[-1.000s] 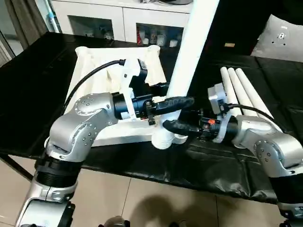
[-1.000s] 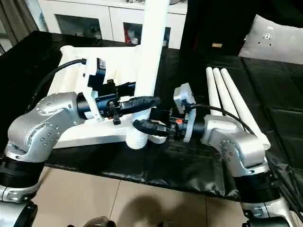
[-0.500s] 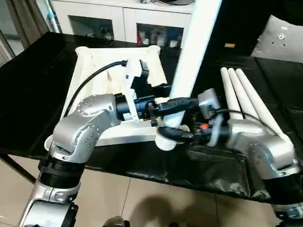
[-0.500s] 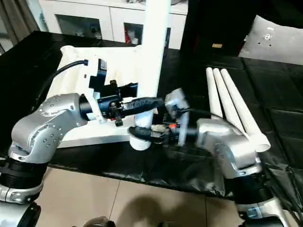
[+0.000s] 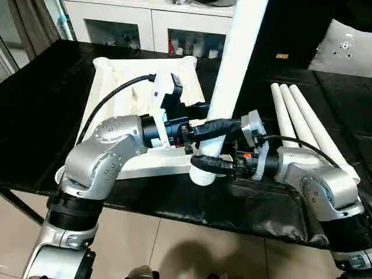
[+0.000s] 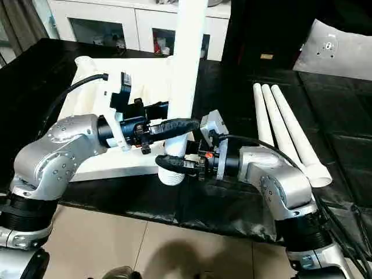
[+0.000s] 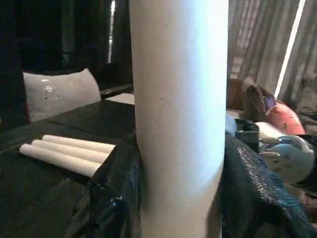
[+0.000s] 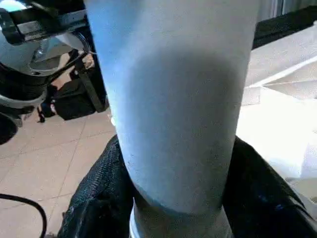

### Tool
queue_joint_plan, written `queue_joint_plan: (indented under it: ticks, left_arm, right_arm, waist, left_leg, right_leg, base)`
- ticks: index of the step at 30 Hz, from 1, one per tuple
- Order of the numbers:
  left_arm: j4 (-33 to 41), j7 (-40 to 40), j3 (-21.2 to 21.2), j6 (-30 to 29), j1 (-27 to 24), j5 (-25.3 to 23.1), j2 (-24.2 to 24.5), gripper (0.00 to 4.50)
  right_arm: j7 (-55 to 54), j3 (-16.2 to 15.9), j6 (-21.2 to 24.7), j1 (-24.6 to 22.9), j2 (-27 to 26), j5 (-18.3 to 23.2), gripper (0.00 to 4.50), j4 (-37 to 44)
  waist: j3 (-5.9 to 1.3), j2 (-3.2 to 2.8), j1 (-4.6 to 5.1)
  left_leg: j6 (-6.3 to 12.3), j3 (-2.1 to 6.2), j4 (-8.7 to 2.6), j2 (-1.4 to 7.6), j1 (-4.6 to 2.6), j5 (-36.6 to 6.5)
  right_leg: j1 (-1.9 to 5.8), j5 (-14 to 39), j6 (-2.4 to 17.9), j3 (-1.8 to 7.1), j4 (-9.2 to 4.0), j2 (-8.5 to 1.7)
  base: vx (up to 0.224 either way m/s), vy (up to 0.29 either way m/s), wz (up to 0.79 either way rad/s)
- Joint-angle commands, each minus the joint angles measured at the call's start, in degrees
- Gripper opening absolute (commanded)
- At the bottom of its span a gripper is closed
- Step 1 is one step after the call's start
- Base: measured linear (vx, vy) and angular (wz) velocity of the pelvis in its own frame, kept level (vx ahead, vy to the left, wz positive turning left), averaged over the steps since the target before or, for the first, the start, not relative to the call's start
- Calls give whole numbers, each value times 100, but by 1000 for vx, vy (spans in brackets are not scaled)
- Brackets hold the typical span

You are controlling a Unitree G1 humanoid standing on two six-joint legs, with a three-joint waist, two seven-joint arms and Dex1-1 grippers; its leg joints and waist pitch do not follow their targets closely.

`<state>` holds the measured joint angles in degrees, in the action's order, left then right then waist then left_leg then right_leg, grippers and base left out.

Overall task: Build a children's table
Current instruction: Pick table leg

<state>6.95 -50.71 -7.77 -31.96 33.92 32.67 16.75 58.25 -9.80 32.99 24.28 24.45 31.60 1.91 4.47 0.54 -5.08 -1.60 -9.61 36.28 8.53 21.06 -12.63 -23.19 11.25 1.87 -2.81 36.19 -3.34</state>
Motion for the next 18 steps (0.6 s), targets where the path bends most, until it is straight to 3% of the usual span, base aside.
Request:
queue_joint_plan:
  ticks: [1,9,14,17,18]
  left_arm:
    - [-25,273,-2,156,44,-295,-10,256]
    - [112,714,39,369,-214,-567,-90,302]
    - [133,1598,-27,704,-375,-1175,-392,364]
    - [153,2172,-99,1026,-490,-1574,-654,382]
    - [139,2282,-116,1108,-505,-1667,-697,355]
  right_arm:
    - [-113,67,-18,-69,-76,22,199,105]
    - [-972,210,-312,-182,-553,-295,193,24]
    - [-1806,383,-482,-108,-1014,-521,193,-187]
    - [-2199,463,-607,-64,-1252,-639,193,-306]
    - [-2232,472,-619,-63,-1270,-647,193,-318]
  waist:
    - [-485,73,4]
    - [-473,62,35]
    - [-445,18,35]
    - [-435,39,53]
    - [-430,46,52]
  left_leg:
    - [334,119,-393,401,-12,113]
    - [260,127,-410,406,-10,60]
    - [143,126,-433,408,-39,-124]
    - [99,132,-444,423,-27,-240]
    - [93,134,-448,418,-21,-239]
  right_leg:
    - [380,488,1212,301,-347,-502]
    - [365,527,1179,300,-359,-501]
    - [342,607,1145,309,-385,-493]
    - [354,750,1101,313,-422,-508]
    - [360,765,1086,312,-418,-508]
  base:
    - [0,0,0]
    - [0,0,0]
    - [0,0,0]
    - [0,0,0]
    - [0,0,0]
